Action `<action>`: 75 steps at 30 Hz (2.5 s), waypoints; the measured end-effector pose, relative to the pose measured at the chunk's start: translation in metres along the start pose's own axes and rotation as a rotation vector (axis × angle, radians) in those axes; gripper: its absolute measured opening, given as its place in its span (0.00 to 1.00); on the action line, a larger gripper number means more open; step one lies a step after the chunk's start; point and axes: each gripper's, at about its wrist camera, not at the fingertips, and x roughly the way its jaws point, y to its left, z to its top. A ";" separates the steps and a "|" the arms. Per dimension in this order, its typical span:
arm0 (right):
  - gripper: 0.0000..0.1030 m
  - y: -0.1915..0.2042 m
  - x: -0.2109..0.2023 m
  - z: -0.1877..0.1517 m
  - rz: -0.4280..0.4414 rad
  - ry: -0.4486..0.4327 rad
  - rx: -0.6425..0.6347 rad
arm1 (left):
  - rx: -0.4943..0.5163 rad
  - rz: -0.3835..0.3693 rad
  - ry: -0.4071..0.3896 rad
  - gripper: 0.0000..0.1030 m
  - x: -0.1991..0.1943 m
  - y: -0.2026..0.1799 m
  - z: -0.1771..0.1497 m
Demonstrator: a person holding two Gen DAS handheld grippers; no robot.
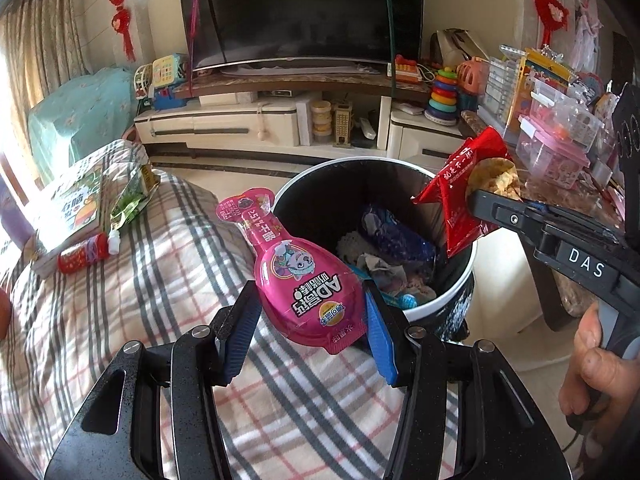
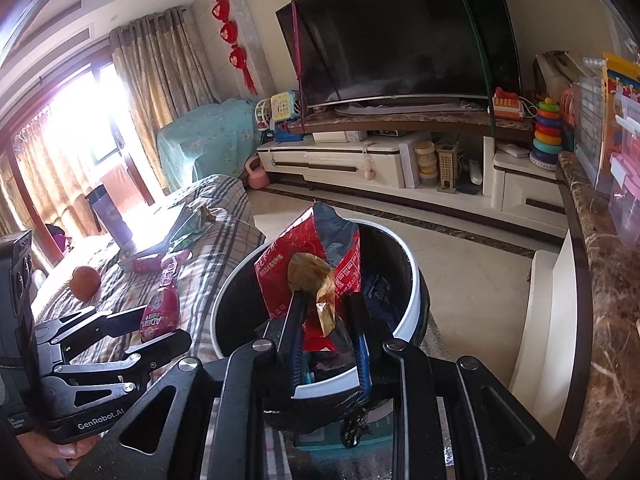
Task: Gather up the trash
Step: 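Carry the pink candy package and red snack bag over the bin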
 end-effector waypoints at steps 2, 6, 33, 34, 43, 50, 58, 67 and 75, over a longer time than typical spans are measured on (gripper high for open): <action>0.21 -0.002 0.002 0.002 -0.006 0.004 -0.002 | 0.003 0.001 0.002 0.49 0.003 -0.001 0.002; 0.21 -0.006 0.006 0.004 -0.013 0.013 -0.002 | 0.011 0.005 0.003 0.49 0.009 -0.005 0.008; 0.21 -0.015 0.029 0.017 -0.040 0.065 -0.026 | 0.019 0.014 0.031 0.49 0.040 -0.012 0.030; 0.21 -0.015 0.030 0.017 -0.041 0.067 -0.027 | 0.019 0.015 0.033 0.49 0.042 -0.012 0.030; 0.21 -0.016 0.036 0.018 -0.046 0.089 -0.029 | 0.015 0.019 0.048 0.49 0.048 -0.012 0.032; 0.22 -0.015 0.040 0.020 -0.045 0.098 -0.031 | 0.017 0.021 0.057 0.49 0.052 -0.013 0.033; 0.22 -0.014 0.045 0.020 -0.046 0.113 -0.037 | 0.011 0.018 0.070 0.49 0.057 -0.011 0.035; 0.23 -0.014 0.048 0.021 -0.045 0.126 -0.044 | 0.002 0.014 0.089 0.49 0.063 -0.010 0.036; 0.24 -0.010 0.053 0.023 -0.044 0.136 -0.051 | -0.001 0.008 0.097 0.49 0.065 -0.011 0.037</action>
